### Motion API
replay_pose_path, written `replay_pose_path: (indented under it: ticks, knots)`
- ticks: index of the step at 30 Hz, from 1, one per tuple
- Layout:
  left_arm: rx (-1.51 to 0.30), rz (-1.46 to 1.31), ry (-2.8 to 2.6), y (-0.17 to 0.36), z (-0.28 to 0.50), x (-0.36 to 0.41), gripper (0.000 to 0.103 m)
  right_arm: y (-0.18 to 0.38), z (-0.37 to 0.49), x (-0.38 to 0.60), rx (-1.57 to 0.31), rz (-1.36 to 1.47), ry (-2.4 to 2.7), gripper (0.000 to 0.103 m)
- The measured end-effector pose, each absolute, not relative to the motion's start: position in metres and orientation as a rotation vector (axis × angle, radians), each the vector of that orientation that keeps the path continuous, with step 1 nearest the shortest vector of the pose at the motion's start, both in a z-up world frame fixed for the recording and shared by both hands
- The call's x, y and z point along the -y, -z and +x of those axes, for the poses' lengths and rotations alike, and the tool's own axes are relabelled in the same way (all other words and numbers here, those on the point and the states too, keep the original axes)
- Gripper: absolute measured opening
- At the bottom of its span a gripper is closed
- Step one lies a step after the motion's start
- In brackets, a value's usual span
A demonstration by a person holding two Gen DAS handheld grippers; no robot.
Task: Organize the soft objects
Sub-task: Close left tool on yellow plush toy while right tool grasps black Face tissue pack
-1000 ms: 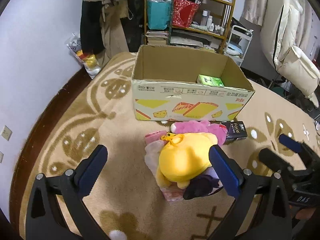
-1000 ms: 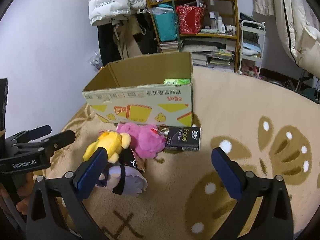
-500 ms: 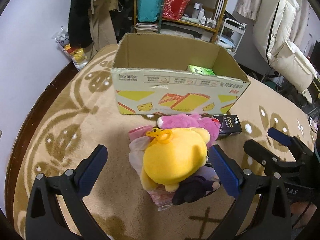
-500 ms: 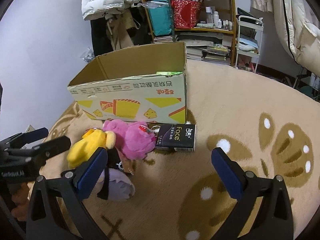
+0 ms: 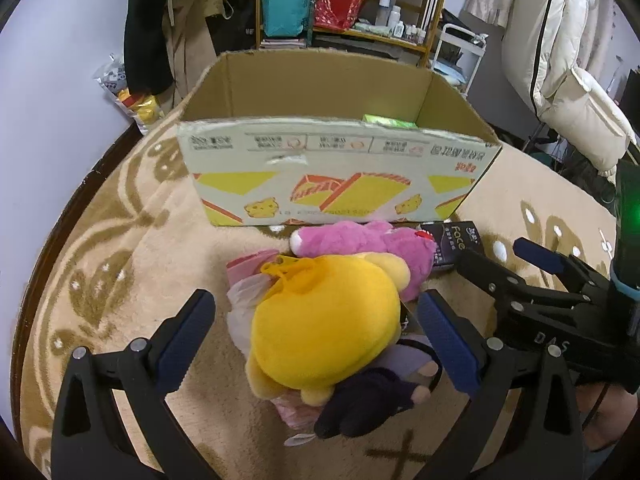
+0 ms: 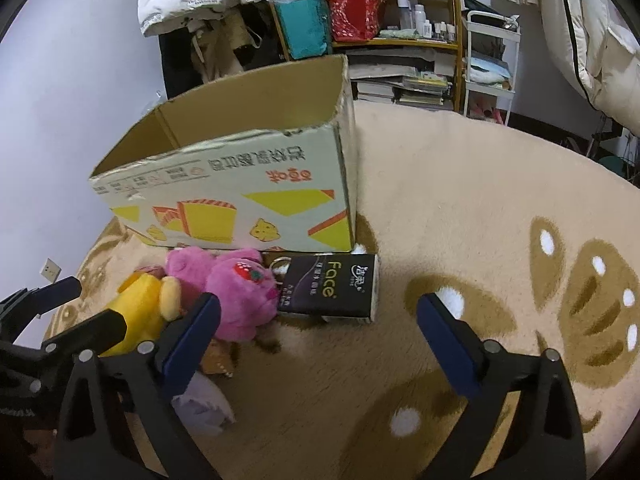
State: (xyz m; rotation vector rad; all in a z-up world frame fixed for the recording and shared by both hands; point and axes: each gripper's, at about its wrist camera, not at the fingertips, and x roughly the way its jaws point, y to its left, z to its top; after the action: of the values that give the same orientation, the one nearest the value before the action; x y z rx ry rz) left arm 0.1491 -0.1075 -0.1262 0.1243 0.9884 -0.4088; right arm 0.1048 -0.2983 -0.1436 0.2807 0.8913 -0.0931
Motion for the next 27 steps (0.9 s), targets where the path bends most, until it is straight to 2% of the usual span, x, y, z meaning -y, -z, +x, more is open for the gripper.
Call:
replay_pose_path:
  ticks: [6, 19, 25, 26, 27]
  knots:
    - [-1.009, 0.152, 0.371, 0.137, 0.152, 0.112, 0.1, 0.156, 0.116, 0.306, -0.917, 0.251, 0.13, 0.093]
    - [-1.024, 0.139, 0.354, 0.149, 0.157, 0.11, 0.1, 0.177, 0.132, 0.312, -0.958, 0.28, 0.122, 0.092]
    - [-1.022, 0.168, 0.326, 0.152, 0.156, 0.111, 0.083, 0.184, 0.137, 0.305, -0.989, 0.248, 0.126, 0.092]
    - [-1.018, 0.186, 0.309, 0.153, 0.156, 0.111, 0.083, 0.184, 0.137, 0.306, -0.994, 0.253, 0.121, 0.092]
    - [-1.02, 0.188, 0.301, 0.154, 0.157, 0.109, 0.082, 0.184, 0.137, 0.307, -0.995, 0.259, 0.117, 0.086]
